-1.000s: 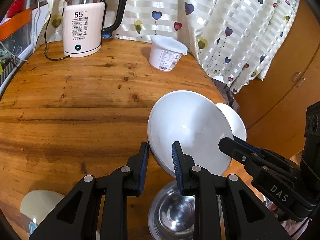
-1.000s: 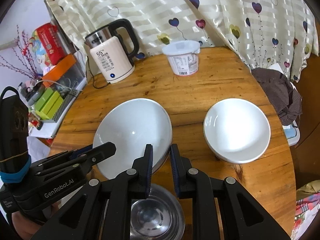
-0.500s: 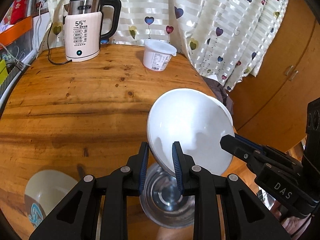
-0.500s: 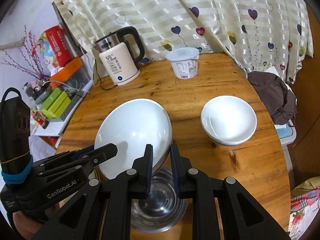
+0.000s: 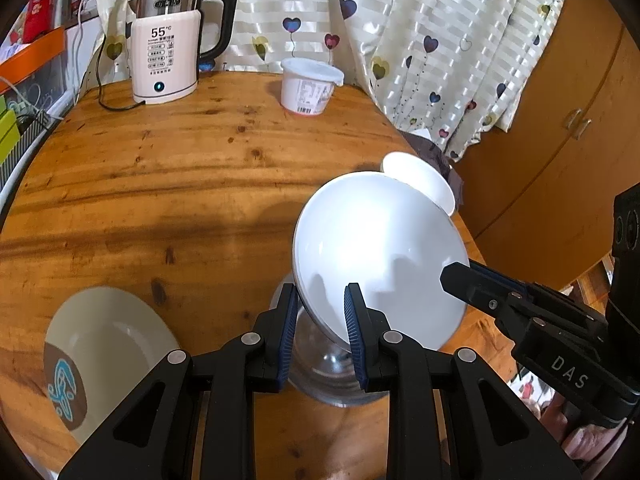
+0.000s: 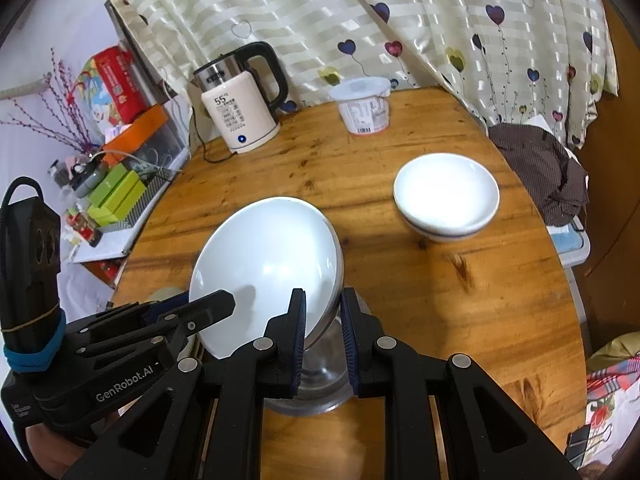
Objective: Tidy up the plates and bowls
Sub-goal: 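Lift the white bowl and carry it over the steel bowl with the left gripper, then lower the white bowl into the steel bowl with the left gripper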
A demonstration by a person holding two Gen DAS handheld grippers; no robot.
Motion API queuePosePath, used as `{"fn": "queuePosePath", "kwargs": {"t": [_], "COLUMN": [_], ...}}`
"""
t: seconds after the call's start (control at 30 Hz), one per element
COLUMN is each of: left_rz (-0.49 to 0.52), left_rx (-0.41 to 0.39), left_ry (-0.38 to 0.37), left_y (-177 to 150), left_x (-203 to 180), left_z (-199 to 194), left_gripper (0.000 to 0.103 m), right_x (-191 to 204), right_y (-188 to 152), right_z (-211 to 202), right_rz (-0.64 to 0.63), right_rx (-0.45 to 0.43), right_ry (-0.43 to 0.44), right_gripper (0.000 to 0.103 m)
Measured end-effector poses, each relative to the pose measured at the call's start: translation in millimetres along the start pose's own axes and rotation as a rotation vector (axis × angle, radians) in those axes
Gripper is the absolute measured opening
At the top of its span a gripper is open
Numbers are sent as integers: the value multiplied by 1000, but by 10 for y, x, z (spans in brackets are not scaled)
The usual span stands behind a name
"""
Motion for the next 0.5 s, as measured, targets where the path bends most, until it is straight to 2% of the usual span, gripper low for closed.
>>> {"fn": "queuePosePath", "kwargs": {"t": [0.5], "left_rz": [7], "left_rx": [96], "left_ry": [12], "left_y": [-263], "left_x": [-19], "left_z": [193], "left_gripper": [25], "right_x": [-146], "right_y": [-257], "right_z": [153], "right_rz": [55], "right_rx": [72], "right_ry": [3], "right_gripper": [17]}}
Point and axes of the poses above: each gripper's, at about its wrist camera, not at the fingertips, and z roughly the way its jaws point, x to its left, y to its top, the point moved 4 cm from there along z, roughly the way its jaws point, and after that the axes turned 9 degrees about y, right-handed, at the moved point
